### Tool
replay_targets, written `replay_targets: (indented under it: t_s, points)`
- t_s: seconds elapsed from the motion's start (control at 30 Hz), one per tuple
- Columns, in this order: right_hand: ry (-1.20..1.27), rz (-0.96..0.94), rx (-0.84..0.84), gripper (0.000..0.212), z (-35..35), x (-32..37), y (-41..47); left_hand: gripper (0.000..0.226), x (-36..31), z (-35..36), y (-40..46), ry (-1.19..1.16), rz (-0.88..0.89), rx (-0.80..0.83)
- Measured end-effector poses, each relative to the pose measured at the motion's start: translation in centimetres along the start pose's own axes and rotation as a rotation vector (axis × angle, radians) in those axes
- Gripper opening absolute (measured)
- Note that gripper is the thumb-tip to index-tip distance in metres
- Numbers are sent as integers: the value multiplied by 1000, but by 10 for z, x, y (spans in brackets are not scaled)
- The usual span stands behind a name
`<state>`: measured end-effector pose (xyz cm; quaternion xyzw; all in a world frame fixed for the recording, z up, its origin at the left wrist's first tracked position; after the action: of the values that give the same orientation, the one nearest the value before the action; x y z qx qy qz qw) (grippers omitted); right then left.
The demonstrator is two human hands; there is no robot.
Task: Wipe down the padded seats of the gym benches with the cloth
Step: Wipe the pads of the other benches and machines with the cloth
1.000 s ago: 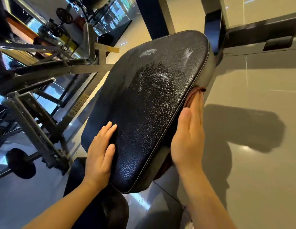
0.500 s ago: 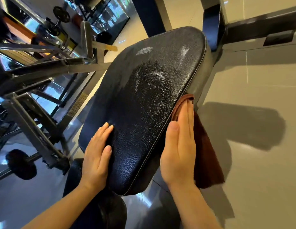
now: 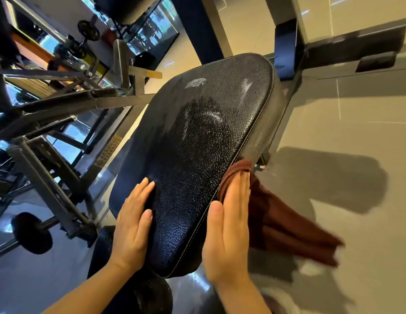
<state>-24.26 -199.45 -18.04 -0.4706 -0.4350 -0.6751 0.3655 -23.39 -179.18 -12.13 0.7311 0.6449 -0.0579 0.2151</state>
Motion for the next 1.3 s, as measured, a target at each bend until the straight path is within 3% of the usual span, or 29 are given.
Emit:
replay_targets:
  t_s: [0.17, 0.37, 0.5, 0.63, 0.77, 1.0, 1.1, 1.3]
  points:
    - [-17, -53, -13, 54, -16, -7, 53, 49, 1, 0, 0, -2, -1, -1]
    - [155, 154, -103, 57, -43, -30, 159, 49, -1, 0, 1, -1, 4, -5]
    - [120, 158, -102, 55, -42, -31, 137, 50, 2, 0, 0, 13, -3, -4]
    - [111, 112, -50, 56, -15, -20, 49, 53, -1, -1, -1, 16, 7, -22]
    - [137, 196, 2, 52, 3, -14, -1, 49, 0, -1, 0, -3, -10, -17]
    - [156, 172, -119, 59, -29, -23, 116, 48, 0, 1, 1, 7, -14, -9]
    - [185, 203, -78, 54, -44, -38, 170, 47, 1, 1, 0, 18, -15, -4]
    - [199, 191, -74, 58, -34, -35, 124, 46, 1, 0, 0, 23, -8, -4]
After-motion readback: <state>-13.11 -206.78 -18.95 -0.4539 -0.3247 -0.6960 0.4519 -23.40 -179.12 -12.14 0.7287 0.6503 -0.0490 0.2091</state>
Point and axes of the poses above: each hand's wrist, its own y-axis towards the middle knuckle, its own z-axis out of the palm, x = y × z, the point moved 9 cm from there along y, towards the middle knuckle, and after that the axes turned 3 degrees about -y, right-handed, at the moved point
